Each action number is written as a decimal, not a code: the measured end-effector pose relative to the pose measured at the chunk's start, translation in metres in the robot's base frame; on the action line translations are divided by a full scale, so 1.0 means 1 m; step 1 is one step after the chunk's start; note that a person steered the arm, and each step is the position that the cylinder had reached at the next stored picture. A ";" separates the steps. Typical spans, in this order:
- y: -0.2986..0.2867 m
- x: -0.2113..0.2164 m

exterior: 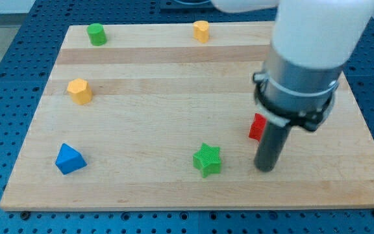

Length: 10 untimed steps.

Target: Push the green star into the red star

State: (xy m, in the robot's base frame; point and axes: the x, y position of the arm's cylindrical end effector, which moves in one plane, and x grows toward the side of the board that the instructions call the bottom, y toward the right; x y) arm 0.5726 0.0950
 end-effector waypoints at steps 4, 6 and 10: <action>-0.143 0.005; -0.090 -0.002; -0.053 -0.035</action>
State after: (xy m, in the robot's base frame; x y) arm 0.5373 0.0424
